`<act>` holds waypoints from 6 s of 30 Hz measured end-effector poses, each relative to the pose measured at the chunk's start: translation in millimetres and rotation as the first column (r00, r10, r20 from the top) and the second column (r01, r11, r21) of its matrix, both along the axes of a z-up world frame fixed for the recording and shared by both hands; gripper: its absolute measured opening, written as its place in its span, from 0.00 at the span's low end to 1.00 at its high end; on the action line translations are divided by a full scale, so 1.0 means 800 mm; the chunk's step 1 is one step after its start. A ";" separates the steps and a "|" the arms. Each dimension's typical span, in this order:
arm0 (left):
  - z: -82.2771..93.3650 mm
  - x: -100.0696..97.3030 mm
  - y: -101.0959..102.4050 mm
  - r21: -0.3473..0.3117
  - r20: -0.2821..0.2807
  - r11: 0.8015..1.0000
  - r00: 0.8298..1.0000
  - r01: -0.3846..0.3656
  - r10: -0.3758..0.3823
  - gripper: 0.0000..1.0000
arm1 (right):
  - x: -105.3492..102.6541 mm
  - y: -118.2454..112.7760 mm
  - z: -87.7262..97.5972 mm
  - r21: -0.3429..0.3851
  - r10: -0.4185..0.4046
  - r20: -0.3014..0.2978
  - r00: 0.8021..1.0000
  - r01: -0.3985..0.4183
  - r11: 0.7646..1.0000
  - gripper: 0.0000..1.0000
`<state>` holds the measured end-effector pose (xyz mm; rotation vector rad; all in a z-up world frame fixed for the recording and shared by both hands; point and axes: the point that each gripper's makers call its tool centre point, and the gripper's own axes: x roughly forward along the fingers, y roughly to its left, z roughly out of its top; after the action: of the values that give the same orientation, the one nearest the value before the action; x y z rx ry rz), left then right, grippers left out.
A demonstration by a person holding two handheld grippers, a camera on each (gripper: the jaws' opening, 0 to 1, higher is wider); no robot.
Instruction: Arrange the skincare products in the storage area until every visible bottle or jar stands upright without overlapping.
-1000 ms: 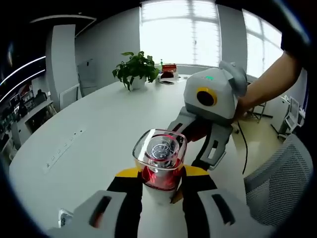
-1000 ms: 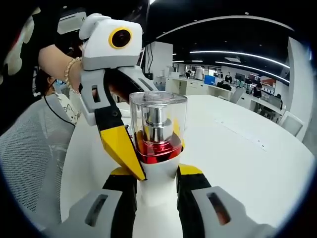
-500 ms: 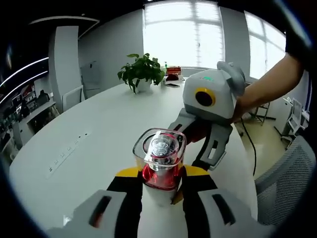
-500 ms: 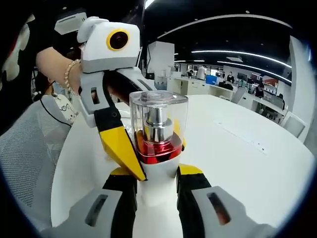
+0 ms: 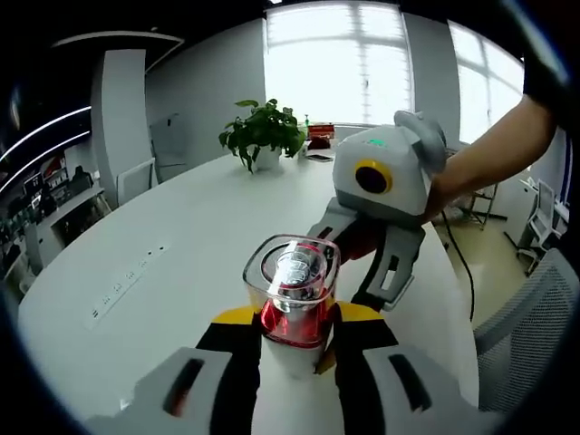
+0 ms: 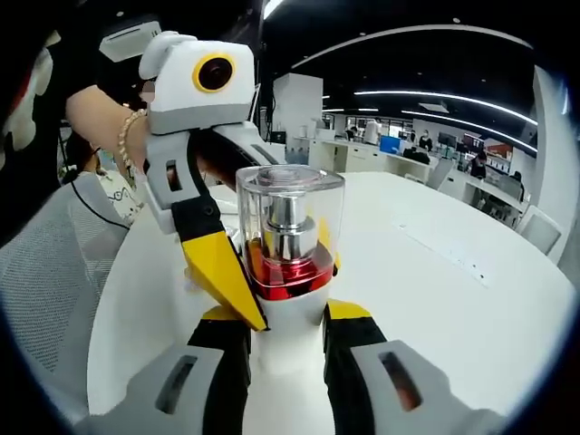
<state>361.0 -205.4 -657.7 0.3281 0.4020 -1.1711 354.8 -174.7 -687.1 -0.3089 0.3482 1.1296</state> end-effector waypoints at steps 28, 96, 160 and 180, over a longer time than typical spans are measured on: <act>0.012 -0.036 0.043 0.002 -0.087 0.998 0.994 -0.065 0.065 0.55 | -0.035 -0.001 0.010 0.016 -0.109 -0.067 0.992 0.110 0.994 0.62; -0.003 -0.226 0.332 -0.004 -0.216 0.786 0.768 -0.618 0.603 0.96 | -0.194 0.038 0.047 0.148 -0.354 -0.179 0.918 0.381 0.913 0.91; -0.094 -0.044 0.468 0.364 -0.256 0.728 0.690 -0.580 0.677 0.74 | -0.189 0.034 0.022 0.058 -0.399 -0.240 0.885 0.424 0.904 0.89; -0.121 -0.010 0.475 0.582 -0.270 0.676 0.676 -0.453 0.686 0.46 | -0.186 0.028 0.018 0.046 -0.424 -0.259 0.868 0.450 0.892 0.86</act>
<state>352.8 174.8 -754.7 0.2926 1.1578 -0.4619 206.1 -152.2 -672.8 0.0101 0.5437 0.7302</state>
